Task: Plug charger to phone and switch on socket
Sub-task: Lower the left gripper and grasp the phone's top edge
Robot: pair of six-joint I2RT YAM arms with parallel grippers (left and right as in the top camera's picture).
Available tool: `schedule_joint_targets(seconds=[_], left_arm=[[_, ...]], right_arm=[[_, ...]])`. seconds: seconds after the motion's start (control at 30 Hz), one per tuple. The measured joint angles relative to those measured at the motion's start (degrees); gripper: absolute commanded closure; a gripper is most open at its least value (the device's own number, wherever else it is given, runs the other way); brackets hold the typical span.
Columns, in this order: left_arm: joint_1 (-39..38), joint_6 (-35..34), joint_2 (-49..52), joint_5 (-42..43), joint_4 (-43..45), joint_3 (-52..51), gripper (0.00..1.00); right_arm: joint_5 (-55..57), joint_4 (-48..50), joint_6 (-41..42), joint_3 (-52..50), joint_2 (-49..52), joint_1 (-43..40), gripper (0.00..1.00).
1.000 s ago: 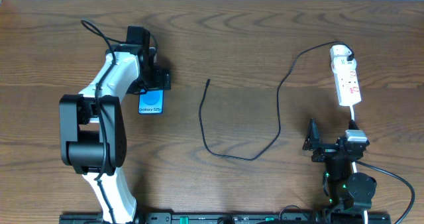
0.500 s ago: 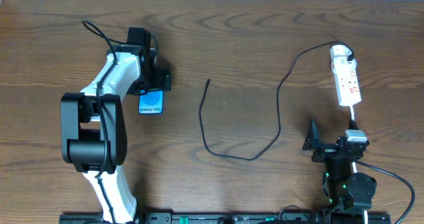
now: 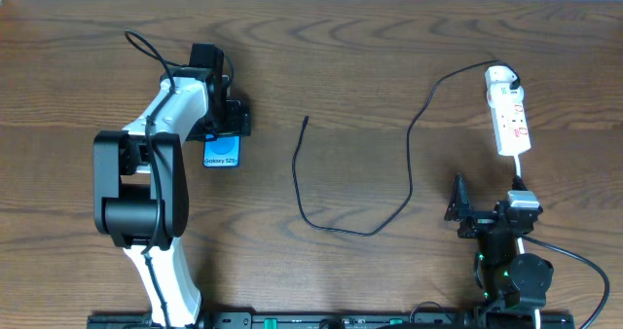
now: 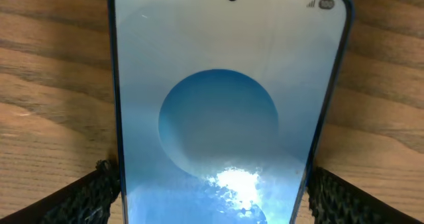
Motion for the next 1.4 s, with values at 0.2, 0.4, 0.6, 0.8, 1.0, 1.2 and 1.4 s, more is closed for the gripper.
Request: schedule_joint_targets(seconds=[0.2, 0.4, 0.6, 0.8, 1.0, 1.2, 1.4], left_arm=[[0.00, 0.00, 0.00, -0.02, -0.02, 0.00, 0.08], [0.02, 0.00, 0.00, -0.02, 0.28, -0.26, 0.09], [0.02, 0.02, -0.02, -0.22, 0.39, -0.28, 0.18], [0.04, 0.00, -0.02, -0.33, 0.42, -0.28, 0.23], [0.02, 0.02, -0.04, -0.35, 0.24, -0.24, 0.27], [0.02, 0.00, -0.26, -0.09, -0.63, -0.11, 0.26], [0.02, -0.02, -1.92, 0.52, -2.21, -0.13, 0.26]], right_arm=[[0.00, 0.00, 0.00, 0.00, 0.00, 0.00, 0.01], [0.00, 0.00, 0.00, 0.00, 0.00, 0.00, 0.01], [0.00, 0.00, 0.00, 0.00, 0.00, 0.00, 0.01], [0.00, 0.00, 0.00, 0.00, 0.00, 0.00, 0.01], [0.00, 0.00, 0.00, 0.00, 0.00, 0.00, 0.01], [0.00, 0.00, 0.00, 0.00, 0.00, 0.00, 0.01], [0.00, 0.00, 0.00, 0.00, 0.00, 0.00, 0.01]])
